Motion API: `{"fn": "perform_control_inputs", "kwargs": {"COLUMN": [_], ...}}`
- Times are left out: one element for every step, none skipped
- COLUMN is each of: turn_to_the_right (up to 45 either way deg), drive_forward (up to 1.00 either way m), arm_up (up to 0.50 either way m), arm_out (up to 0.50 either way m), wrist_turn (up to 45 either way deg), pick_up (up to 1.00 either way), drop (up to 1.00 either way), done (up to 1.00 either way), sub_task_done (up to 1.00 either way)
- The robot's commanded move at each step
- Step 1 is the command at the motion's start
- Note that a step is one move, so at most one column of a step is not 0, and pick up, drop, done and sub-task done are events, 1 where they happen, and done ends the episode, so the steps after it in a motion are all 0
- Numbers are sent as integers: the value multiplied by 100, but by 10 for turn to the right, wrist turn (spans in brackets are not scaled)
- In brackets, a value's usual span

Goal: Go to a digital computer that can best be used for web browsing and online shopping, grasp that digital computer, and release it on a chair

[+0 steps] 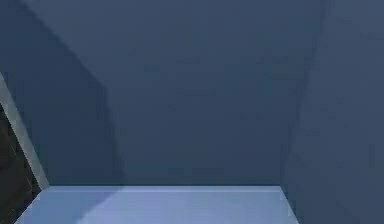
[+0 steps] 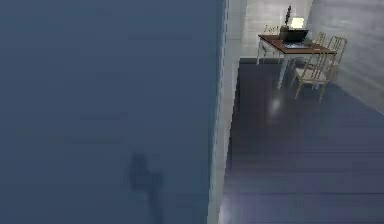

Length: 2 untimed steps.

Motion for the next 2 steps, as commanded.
{"fn": "perform_control_inputs", "kwargs": {"turn_to_the_right": [450,450], "drive_forward": [0,0], "arm_up": [0,0], "arm_out": [0,0], "wrist_turn": [0,0], "pick_up": [0,0], "drop": [0,0], "done": [0,0], "sub_task_done": [0,0]}}
